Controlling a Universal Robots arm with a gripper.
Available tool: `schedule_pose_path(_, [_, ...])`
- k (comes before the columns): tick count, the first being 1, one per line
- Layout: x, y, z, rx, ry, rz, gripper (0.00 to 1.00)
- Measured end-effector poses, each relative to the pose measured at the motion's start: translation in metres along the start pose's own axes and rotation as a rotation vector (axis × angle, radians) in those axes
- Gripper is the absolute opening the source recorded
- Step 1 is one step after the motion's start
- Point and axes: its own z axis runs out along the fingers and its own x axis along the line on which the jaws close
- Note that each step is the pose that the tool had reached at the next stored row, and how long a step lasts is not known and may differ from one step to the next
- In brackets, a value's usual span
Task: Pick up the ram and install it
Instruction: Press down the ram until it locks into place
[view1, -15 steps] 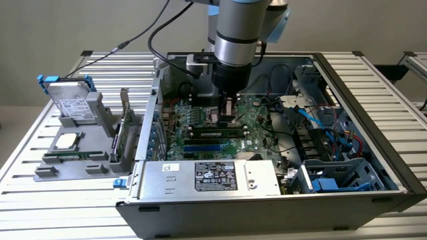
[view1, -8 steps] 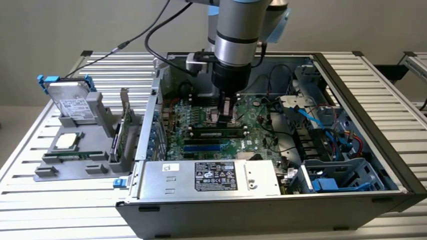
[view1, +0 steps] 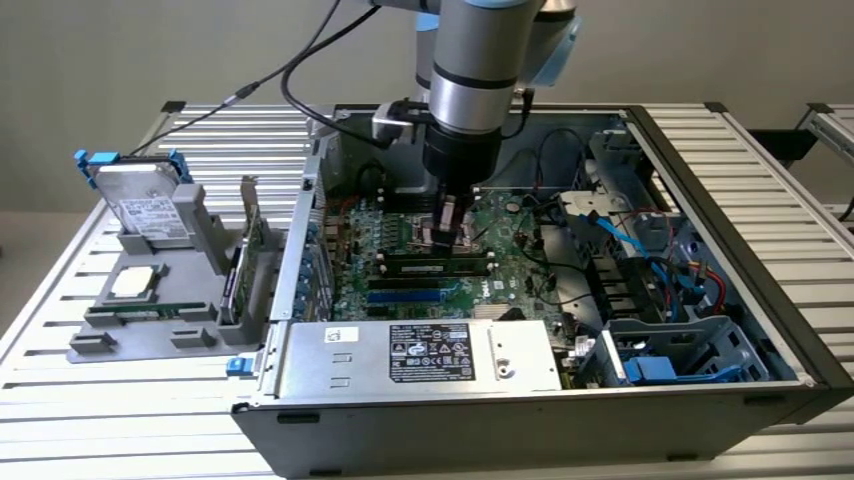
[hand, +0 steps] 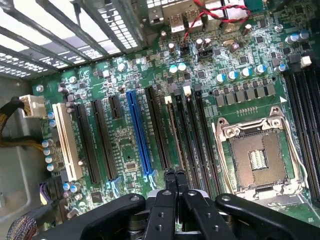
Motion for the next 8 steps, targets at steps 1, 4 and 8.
schedule_pose_path(1, [0.0000, 0.0000, 0.0004, -0.0014, -0.0011, 0.016, 0.10])
schedule_pose_path(4, [-0.0001, -0.0001, 0.0014, -0.0057, -0.0040, 0.063, 0.10])
schedule_pose_path(8, [-0.0003, -0.0002, 0.0029, -0.0116, -0.0081, 0.129, 0.10])
